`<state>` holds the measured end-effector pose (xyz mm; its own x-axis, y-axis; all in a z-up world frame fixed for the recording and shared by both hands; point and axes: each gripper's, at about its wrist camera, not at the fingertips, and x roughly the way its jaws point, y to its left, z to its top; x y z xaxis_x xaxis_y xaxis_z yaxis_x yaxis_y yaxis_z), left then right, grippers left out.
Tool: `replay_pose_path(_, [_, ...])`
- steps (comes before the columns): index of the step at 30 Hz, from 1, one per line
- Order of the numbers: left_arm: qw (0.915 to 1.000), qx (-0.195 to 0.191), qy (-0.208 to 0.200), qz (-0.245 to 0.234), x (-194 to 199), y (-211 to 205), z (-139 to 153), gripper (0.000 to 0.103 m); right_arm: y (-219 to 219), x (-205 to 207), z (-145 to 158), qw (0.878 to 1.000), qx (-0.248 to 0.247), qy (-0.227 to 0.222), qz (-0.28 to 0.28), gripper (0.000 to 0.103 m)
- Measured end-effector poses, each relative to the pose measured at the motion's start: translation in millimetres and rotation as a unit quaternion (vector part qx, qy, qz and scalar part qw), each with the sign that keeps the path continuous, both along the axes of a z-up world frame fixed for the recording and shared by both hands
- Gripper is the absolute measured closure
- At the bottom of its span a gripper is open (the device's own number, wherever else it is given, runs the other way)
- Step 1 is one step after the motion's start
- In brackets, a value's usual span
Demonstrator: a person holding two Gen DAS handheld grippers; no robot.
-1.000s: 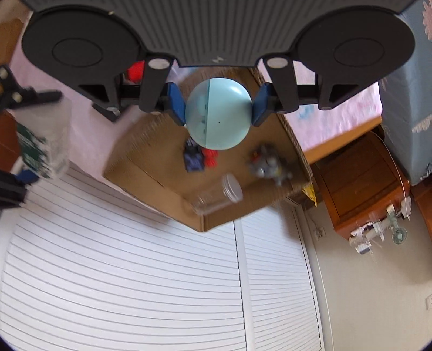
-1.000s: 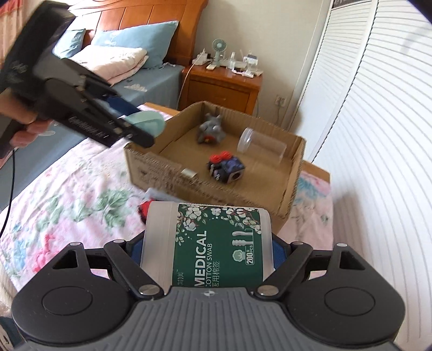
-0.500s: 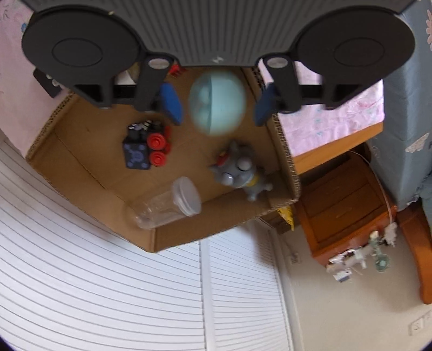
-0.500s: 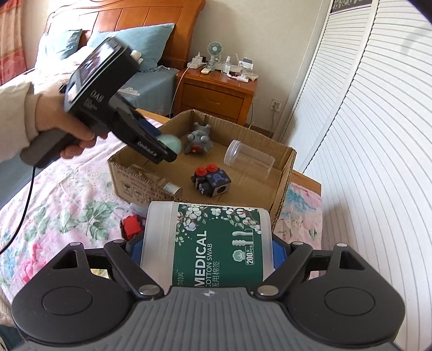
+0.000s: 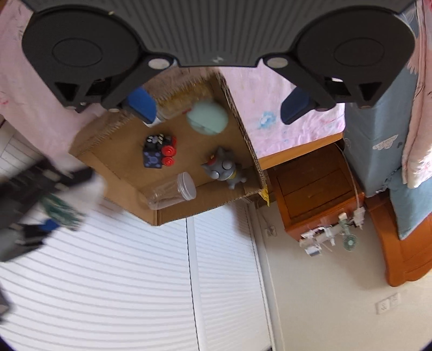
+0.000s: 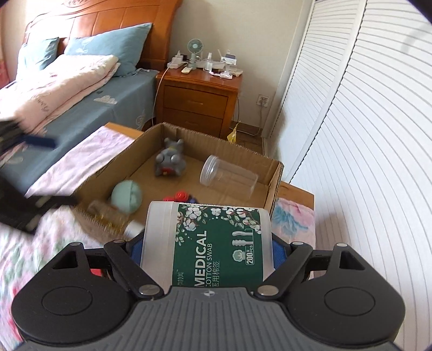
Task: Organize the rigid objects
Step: 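Drop teal case into box with left tool while right tool drops swab package, then grasp red S.L train with left tool while right tool grasps black timer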
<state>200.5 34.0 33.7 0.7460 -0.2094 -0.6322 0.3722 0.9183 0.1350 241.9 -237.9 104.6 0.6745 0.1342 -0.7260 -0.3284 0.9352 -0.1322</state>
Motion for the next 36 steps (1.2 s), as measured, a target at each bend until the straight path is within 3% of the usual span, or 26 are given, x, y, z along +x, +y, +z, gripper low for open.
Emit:
replay_pose_path(7, [0.9985, -0.053, 0.006, 0.008, -44, 9, 1, 0.002, 12, 28, -3, 1.000, 0.002, 0.006, -0.013, 0.016])
replay_pose_path(10, [0.9986, -0.050, 0.014, 0.010, -55, 9, -9, 0.002, 15, 33, -6, 1.000, 0.009, 0.007, -0.018, 0.016])
replay_pose_path(13, [0.9989, -0.035, 0.024, 0.017, -62, 10, -20, 0.002, 17, 32, -9, 1.000, -0.001, -0.003, -0.029, 0.000])
replay_pose_path(19, [0.9982, -0.028, 0.051, 0.017, -72, 14, -36, 0.002, 13, 14, -9, 0.999, 0.002, -0.003, -0.042, 0.000])
replay_pose_path(29, [0.9975, -0.031, 0.051, 0.038, -81, 15, -38, 0.002, 8, -24, -23, 0.996, 0.010, 0.000, -0.088, 0.000])
replay_pose_path(36, [0.9973, -0.033, 0.054, 0.036, -87, 13, -46, 0.002, -6, -57, -58, 0.986, 0.071, 0.010, -0.150, 0.000])
